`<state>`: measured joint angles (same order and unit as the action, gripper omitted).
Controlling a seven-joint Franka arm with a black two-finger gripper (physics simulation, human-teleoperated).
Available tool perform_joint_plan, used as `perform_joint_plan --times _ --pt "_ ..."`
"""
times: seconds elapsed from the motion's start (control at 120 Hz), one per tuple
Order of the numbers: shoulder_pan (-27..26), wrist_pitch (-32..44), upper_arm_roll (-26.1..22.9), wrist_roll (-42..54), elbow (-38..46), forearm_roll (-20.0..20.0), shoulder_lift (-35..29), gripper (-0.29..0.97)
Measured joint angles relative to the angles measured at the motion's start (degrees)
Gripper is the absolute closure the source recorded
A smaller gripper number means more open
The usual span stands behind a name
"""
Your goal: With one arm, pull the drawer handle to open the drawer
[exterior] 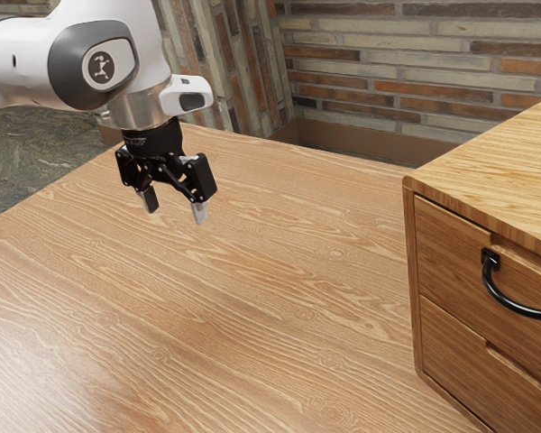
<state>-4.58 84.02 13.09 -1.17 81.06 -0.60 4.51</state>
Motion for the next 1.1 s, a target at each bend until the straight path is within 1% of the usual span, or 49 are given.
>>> perform_joint_plan --times 0.283,0.383,0.5,0.608,0.817,0.958,1.1 --pt "-0.1 -0.1 0.0 0.0 -0.1 0.0 0.0 0.00" --pt "-0.5 -1.3 -0.5 -0.1 -4.8 -0.4 -2.3 0.00" --pt "-1.2 -2.9 -1.2 -3.1 -6.6 1.6 -4.2 0.00" --pt "0.8 -4.0 -4.3 -10.5 -6.8 2.6 -4.4 0.00" --pt "3.7 -5.1 -9.5 -32.0 -6.9 3.2 -4.3 0.00" --pt "4.7 -5.0 -12.1 -44.7 -6.9 3.3 -4.2 0.00" --pt "4.3 -4.7 -13.6 -54.6 -6.9 3.3 -4.4 0.00"
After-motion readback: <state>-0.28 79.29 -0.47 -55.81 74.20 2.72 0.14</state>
